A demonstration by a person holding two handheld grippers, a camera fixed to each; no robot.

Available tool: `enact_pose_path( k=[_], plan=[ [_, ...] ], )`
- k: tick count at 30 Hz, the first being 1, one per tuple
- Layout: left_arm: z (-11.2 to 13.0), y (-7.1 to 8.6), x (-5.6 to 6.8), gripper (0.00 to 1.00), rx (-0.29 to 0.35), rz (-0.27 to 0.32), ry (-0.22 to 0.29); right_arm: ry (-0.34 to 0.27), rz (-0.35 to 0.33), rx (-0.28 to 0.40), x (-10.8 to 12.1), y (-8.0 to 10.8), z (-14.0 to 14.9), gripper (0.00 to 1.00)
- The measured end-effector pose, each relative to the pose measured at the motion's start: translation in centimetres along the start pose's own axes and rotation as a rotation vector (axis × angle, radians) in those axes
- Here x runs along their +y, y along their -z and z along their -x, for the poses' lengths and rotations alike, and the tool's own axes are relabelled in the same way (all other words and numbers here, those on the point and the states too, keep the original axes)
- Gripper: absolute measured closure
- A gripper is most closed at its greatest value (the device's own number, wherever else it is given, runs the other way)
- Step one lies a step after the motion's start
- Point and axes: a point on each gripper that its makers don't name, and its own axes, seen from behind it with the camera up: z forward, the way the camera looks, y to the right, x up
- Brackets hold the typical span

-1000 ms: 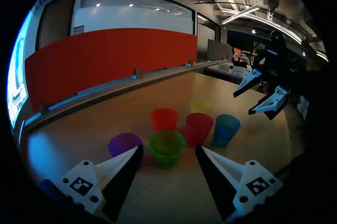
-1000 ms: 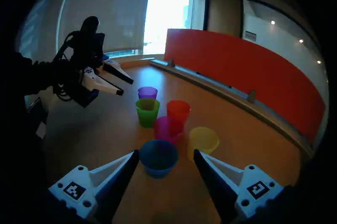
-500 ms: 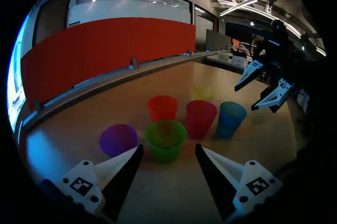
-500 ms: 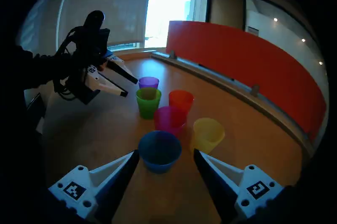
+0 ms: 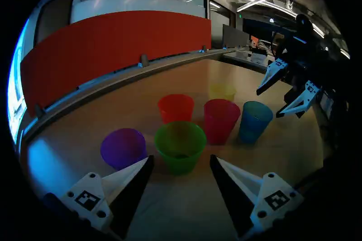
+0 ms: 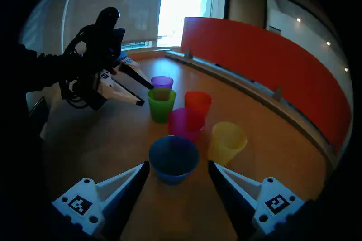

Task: Pour water

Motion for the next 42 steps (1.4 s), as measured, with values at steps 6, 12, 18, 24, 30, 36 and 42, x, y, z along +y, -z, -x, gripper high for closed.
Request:
enact_pose_path(
  k=[6,12,18,24,30,36,42],
  plan=[
    [0.3,-0.8,-0.2,0.09,-0.016,0.003,0.004,-0.002,-0.009,-0.007,-0.1,-0.5,0.2,0.00],
    [0.0,-1.5,-0.2,0.09,-0.022,0.014,-0.005,0.004,-0.009,-0.019,0.0,-0.9,0.4,0.00],
    [-0.5,-2.2,-0.1,0.09,-0.023,0.020,-0.022,0.001,-0.014,-0.022,-0.1,-1.3,0.2,0.00],
    [-0.9,-2.9,0.2,0.09,-0.030,0.031,-0.028,0.004,-0.022,-0.031,-0.2,-1.5,0.2,0.00],
    [-1.0,-3.4,0.2,0.09,-0.031,0.037,-0.032,0.017,-0.034,-0.043,-0.6,-1.8,0.3,0.00],
    [-1.1,-3.8,0.3,0.09,-0.034,0.044,-0.023,0.014,-0.045,-0.050,-0.8,-2.4,0.4,0.00],
    [-1.2,-4.2,0.3,0.09,-0.035,0.050,-0.022,0.006,-0.049,-0.060,-0.8,-3.0,0.4,0.00]
  ],
)
